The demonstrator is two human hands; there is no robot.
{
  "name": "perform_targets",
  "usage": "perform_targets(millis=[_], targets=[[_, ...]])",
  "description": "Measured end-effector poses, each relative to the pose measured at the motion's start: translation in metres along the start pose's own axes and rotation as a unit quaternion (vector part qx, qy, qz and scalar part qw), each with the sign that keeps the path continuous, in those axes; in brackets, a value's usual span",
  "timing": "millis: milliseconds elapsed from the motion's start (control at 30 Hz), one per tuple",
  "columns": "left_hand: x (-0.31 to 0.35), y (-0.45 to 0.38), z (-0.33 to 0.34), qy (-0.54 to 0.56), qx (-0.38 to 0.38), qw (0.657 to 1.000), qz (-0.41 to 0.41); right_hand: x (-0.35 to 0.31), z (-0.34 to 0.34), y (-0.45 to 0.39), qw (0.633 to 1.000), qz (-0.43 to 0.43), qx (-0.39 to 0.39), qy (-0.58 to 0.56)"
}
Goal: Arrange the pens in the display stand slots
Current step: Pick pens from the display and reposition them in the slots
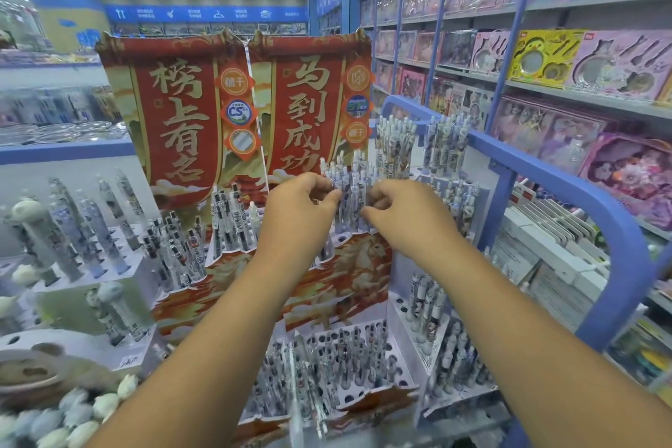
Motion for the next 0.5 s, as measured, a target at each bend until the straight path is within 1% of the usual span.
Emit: perform_targets(millis=[267,400,500], targets=[[-0.005,0.005,0.0,-0.026,0.0,0.999,0.032,-0.004,0.002,0.011,0.999,0.001,0.034,0.018],[-0.004,0.009,-0.004,-0.067,0.003,0.995,0.073,-0.007,0.004,0.021,0.999,0.016,0.042,-0.024],[-0.005,0.02,-0.008,-0.118,-0.013,0.986,0.115,-0.01,0.007,0.034,0.998,0.03,0.049,-0.024]])
Point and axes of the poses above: each hand's wrist, its own y-axis away from the middle knuckle, its own z-axis out of the palm, x = y × z, the point moved 2 cm from there along -y, towards the middle knuckle
